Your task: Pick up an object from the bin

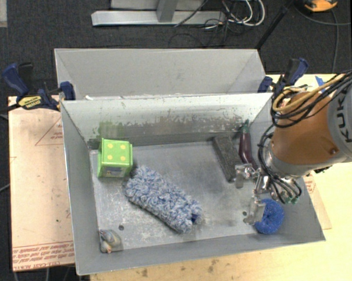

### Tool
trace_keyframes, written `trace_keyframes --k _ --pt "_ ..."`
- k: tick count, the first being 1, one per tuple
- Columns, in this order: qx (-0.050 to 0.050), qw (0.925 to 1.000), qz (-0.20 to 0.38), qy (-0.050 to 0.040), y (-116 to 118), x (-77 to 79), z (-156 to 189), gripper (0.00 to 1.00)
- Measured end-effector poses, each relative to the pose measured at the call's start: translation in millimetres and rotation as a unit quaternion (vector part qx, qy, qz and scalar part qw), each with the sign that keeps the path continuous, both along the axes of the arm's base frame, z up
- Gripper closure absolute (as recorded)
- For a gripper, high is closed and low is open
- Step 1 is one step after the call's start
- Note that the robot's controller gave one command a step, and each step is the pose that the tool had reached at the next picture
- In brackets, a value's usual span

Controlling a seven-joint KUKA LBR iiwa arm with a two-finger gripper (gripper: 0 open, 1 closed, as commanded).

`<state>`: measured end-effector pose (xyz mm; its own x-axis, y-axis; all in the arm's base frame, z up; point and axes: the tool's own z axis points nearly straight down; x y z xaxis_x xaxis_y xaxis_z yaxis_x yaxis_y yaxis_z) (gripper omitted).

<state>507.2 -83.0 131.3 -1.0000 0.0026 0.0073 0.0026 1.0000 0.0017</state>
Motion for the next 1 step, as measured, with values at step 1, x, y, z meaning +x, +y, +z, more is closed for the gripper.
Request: trace_keyframes --k 1 --pt "-0.001 1.0 0.001 -0.0038 0.1 2.0 4.0 0.0"
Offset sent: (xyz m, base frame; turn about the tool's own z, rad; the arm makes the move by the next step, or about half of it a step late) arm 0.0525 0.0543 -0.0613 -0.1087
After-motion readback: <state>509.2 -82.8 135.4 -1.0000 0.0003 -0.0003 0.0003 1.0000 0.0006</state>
